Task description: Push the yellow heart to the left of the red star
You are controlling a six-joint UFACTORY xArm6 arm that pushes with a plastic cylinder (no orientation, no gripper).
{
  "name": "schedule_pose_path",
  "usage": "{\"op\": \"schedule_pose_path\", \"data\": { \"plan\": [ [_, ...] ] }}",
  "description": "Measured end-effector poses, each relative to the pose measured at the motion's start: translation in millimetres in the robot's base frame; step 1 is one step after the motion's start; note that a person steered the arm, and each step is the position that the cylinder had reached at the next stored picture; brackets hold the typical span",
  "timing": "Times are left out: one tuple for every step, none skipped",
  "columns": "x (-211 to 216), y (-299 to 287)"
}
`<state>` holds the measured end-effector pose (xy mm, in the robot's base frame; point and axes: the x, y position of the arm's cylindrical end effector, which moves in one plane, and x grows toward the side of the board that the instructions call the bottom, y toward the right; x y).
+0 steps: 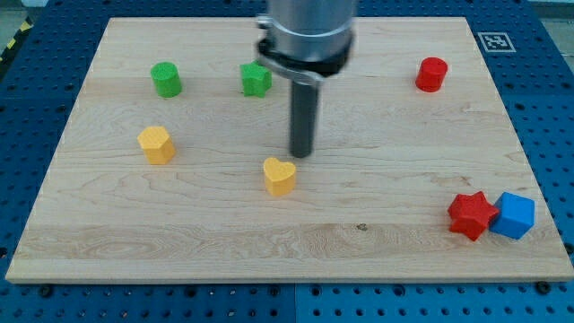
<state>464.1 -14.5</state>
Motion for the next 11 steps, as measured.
{"op": "schedule_pose_path", "data": {
  "plan": [
    [9.6,-63.6],
    [48.0,-61.4],
    [60.2,2.3],
    [60.0,42.1],
    [56.5,6.3],
    [19.9,11.1],
    [19.0,61.6],
    [32.0,102.4],
    [36.4,111.0],
    [38.2,85.3],
    [63.4,98.5]
  ]
}}
